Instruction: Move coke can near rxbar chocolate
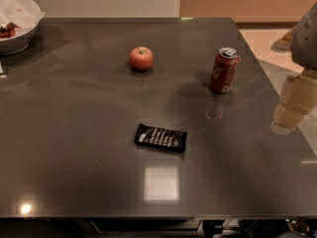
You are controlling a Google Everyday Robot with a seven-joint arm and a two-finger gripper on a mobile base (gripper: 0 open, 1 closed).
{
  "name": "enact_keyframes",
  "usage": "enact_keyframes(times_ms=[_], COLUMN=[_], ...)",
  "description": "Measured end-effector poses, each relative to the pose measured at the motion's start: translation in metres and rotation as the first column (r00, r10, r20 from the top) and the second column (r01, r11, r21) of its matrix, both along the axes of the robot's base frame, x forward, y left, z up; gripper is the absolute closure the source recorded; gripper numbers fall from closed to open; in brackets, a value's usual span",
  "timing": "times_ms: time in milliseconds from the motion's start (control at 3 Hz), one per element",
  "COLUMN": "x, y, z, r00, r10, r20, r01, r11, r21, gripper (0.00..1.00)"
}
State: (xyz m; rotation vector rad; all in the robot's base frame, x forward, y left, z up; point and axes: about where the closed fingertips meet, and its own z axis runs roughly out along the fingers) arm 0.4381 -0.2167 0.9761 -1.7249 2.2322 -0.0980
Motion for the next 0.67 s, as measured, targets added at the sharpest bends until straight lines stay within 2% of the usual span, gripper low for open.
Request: enact_keyframes(times_ms=[667], x=[0.0075], y=[-0.0014], z=[-0.0006], r00=[1.0000], r10=[-0.006], r20=[0.003], r01=[0.006], r11=[1.000], r21=[0.014], gripper=[0.00])
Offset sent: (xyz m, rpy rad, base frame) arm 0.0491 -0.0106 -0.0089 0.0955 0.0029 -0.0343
